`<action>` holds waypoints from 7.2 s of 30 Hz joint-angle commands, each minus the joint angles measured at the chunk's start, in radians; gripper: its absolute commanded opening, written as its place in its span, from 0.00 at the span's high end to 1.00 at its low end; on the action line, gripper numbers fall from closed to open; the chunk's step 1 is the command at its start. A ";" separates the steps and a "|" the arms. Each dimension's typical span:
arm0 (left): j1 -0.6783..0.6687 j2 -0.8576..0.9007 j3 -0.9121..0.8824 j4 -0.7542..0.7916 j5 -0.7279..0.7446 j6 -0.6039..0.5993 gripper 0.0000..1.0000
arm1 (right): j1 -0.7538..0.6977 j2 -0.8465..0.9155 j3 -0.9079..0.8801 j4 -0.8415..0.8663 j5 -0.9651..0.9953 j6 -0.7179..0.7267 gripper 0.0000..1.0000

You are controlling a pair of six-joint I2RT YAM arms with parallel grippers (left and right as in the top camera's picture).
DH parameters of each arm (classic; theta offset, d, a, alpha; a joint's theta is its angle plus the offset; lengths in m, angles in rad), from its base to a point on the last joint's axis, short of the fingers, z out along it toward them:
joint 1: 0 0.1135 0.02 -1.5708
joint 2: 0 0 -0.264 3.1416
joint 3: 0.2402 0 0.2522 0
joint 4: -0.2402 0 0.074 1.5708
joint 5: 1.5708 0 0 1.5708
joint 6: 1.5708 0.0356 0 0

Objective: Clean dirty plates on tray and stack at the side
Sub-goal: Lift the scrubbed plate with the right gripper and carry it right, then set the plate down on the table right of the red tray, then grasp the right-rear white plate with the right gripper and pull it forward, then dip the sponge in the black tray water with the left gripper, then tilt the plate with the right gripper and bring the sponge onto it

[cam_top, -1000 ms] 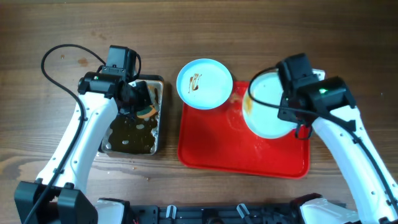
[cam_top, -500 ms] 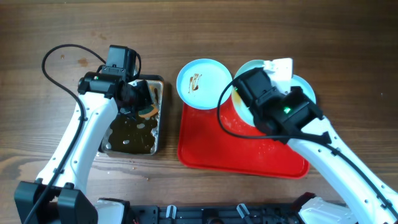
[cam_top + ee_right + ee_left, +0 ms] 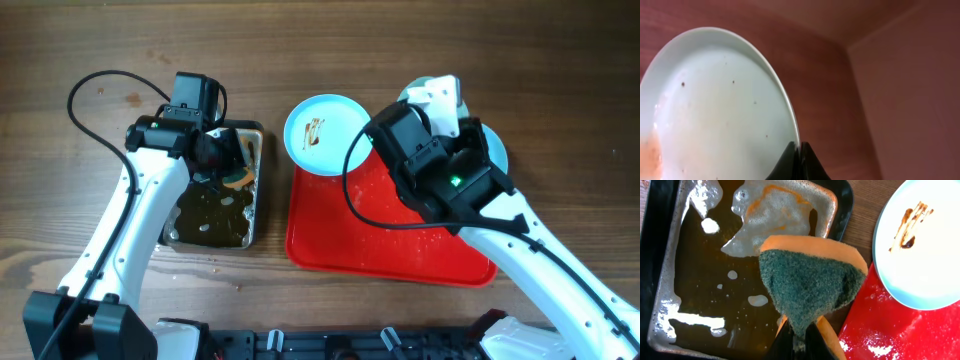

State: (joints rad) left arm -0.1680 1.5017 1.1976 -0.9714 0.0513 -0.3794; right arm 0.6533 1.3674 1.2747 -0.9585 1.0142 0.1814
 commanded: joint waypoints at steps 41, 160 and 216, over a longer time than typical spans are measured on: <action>0.003 0.004 -0.006 0.015 0.012 0.028 0.96 | -0.530 0.063 0.018 0.063 -0.739 0.355 0.96; 0.152 0.189 -0.212 0.259 0.117 0.185 0.96 | -0.706 0.350 -0.333 0.003 -1.275 0.159 0.96; -0.588 0.291 -0.070 0.566 0.133 0.061 0.96 | -0.684 0.350 -0.333 0.004 -1.327 0.073 0.96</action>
State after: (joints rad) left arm -0.7013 1.7412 1.1252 -0.4164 0.3389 -0.3027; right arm -0.0513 1.7168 0.9455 -0.9524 -0.2909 0.2920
